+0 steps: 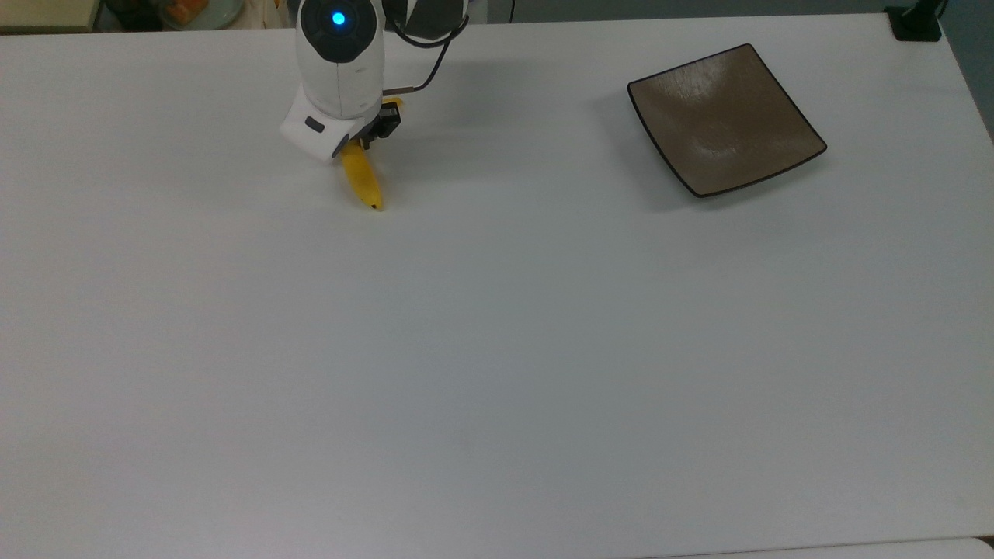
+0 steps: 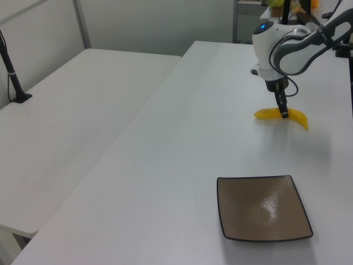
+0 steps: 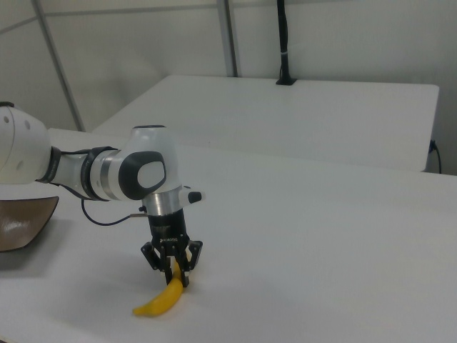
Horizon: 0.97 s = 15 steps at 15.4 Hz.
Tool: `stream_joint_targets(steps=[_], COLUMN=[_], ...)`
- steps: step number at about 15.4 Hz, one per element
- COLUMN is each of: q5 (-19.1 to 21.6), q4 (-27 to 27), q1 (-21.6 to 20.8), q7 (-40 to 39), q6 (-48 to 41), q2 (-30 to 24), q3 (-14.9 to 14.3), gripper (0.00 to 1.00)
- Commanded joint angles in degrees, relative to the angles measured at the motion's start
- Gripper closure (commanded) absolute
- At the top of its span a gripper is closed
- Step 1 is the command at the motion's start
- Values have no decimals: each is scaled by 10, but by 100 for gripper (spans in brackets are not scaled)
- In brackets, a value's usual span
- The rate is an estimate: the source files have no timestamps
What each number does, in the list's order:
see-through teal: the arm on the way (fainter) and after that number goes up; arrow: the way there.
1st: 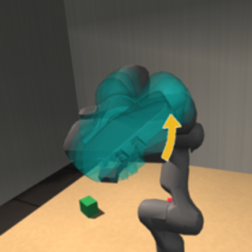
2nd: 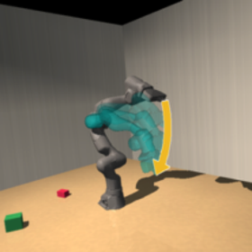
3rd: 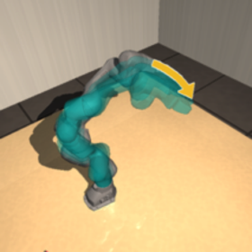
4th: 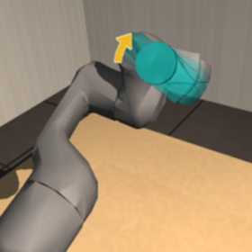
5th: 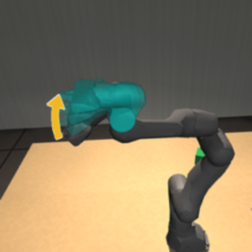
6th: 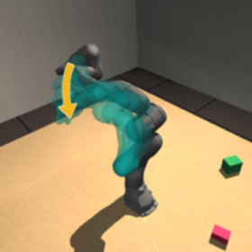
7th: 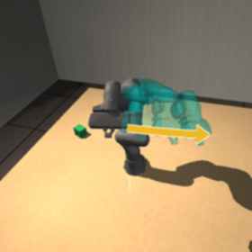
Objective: Bananas placed on a ceramic plate
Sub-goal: 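Lift the banana and carry it toward the brown square plate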
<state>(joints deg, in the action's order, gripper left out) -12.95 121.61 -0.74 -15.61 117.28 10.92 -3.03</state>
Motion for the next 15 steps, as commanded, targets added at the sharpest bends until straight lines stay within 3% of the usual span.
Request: stream_joint_targets(steps=[1, 9, 15], q5=[-10, 29, 167], q4=[10, -64, -100], q1=[4, 3, -6], q7=[-14, -7, 3], q6=[3, -37, -69], q2=[-10, -27, -63], q3=[0, 1, 12], gripper=[73, 73, 73])
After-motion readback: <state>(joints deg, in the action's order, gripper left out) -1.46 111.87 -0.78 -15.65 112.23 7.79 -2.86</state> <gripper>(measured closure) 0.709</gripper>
